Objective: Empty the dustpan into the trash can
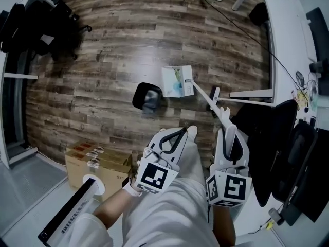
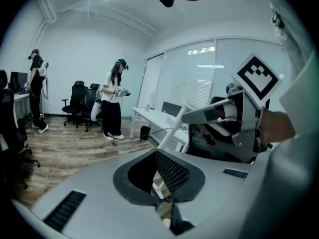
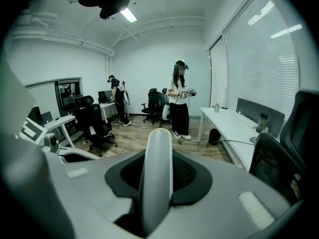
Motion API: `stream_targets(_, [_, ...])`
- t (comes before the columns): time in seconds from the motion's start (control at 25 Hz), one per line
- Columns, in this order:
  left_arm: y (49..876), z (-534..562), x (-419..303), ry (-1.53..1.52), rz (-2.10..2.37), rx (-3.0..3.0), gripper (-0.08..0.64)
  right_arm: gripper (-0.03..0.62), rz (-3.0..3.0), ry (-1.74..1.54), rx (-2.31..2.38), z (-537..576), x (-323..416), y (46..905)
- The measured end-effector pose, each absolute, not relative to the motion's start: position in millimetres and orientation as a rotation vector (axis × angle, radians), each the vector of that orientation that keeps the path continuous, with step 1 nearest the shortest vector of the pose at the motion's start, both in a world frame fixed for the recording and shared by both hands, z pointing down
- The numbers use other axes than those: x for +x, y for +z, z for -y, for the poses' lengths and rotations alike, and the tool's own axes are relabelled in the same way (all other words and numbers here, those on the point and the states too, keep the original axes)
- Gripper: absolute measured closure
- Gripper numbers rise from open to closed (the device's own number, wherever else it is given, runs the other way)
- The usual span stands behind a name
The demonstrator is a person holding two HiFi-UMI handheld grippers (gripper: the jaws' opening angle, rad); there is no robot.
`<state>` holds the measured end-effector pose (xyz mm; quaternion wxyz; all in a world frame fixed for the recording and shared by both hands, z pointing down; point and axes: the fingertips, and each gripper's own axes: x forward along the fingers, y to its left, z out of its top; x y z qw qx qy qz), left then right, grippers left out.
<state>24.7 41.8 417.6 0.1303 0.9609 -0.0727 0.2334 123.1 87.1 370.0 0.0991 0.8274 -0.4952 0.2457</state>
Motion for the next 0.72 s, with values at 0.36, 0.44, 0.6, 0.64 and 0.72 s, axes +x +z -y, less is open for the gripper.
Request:
stream_targets(0.36, [414.8,-35.9,45.9,0.691,-0.040,2.963,0.530,0.476,1.538,0.640,2.385,-75.7,109.6,339.2])
stream_targets(0.44, [410.3,-38.6,55.2,0.681,-0.132,2.998,0.497,0.476,1.544,0.630,2.388,-76.5,107.9,334.0])
stream_targets(0.6, [401.6,-41.6,74.2,0.668,-0.327,3.086,0.465,0.476,1.566,0.610,2.384,-75.2,103.4,323.2])
stream_targets(0.64, [400.0,-42.6,79.1,0.663,-0.373,3.105,0.464,0.476,1.571,0.606,2.383,-75.3,102.4,321.2])
stream_targets(0.72, [397.3,-43.8,87.7,0.664,-0.442,3.132,0.444,0.476,1.581,0.600,2.382,-76.0,100.0,318.2])
